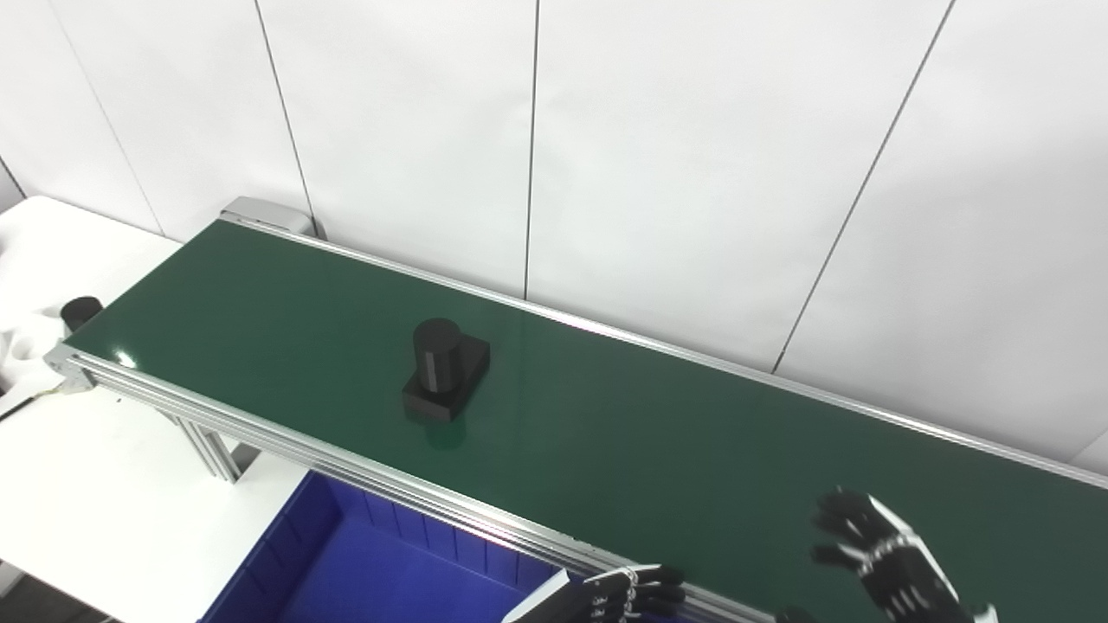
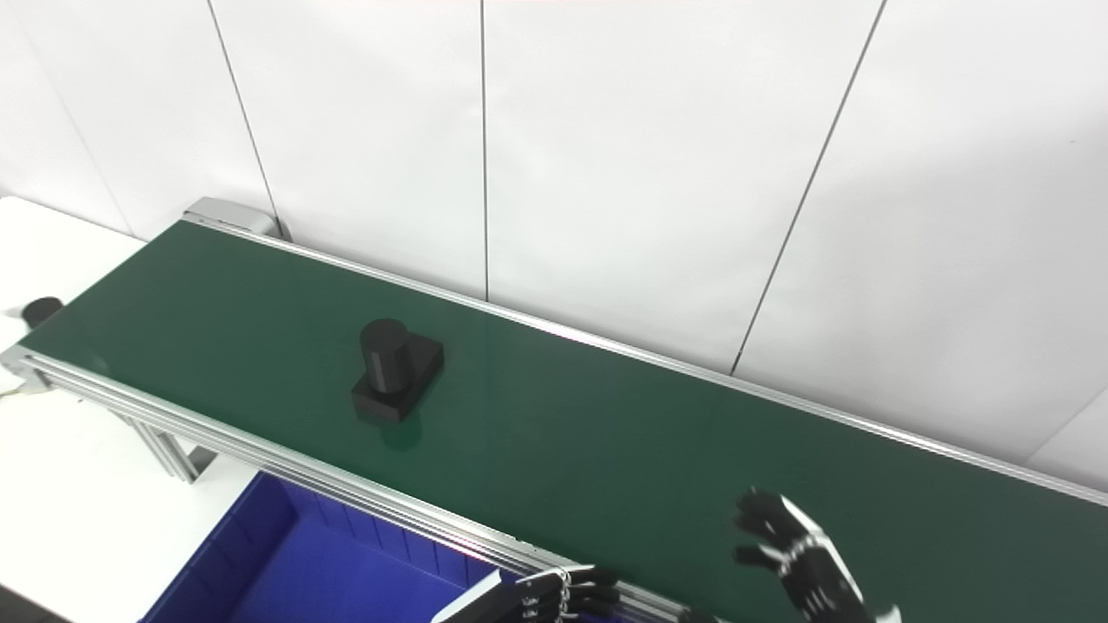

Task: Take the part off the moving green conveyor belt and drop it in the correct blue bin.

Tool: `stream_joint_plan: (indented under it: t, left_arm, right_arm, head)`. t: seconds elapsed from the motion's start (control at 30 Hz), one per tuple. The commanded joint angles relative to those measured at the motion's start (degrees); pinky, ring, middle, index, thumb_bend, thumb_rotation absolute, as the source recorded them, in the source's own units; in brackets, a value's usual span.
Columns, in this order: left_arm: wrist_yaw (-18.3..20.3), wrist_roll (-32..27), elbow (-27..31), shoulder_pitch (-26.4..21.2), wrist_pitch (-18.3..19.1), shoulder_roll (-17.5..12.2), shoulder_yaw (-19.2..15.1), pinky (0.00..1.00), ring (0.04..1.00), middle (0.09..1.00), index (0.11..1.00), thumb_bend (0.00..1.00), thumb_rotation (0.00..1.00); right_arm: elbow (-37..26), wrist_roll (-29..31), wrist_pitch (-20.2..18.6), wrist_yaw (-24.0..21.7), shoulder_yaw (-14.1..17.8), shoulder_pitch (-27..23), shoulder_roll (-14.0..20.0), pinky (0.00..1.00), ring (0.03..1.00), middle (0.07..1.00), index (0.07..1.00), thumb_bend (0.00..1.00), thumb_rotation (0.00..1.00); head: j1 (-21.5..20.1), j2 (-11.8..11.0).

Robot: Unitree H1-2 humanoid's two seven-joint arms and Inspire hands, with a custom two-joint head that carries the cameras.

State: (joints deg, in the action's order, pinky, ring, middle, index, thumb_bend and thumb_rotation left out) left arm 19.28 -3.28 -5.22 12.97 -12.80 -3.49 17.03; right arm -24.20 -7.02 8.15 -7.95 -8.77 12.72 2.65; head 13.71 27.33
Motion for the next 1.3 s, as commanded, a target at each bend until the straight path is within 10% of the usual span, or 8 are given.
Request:
stream_joint_plan:
  t: [0.0, 1.27]
  left_arm:
    - [0.7, -1.1, 0.3, -1.0, -2.4, 0.2, -0.1, 0.81, 0.849, 0.86, 0.87, 1.0, 0.35]
    - [1.6, -1.7, -2.5, -3.1, -3.6, 0.4, -0.5, 0.84, 0.862, 0.862, 0.877, 1.0, 0.34]
  right_arm:
    - [-2.1, -1.5, -2.1, 0.2, -0.1, -2.4, -0.4, 0.6, 0.756, 0.779, 0.785, 0.69, 0.31]
    - [15.1, -15.6, -12.1, 0.5, -5.4, -24.5, -1.5, 0.73, 0.85, 0.883, 0.875, 0.68, 0.28]
  head:
    - [-0.2, 0.1]
    - [-2.9, 0.3]
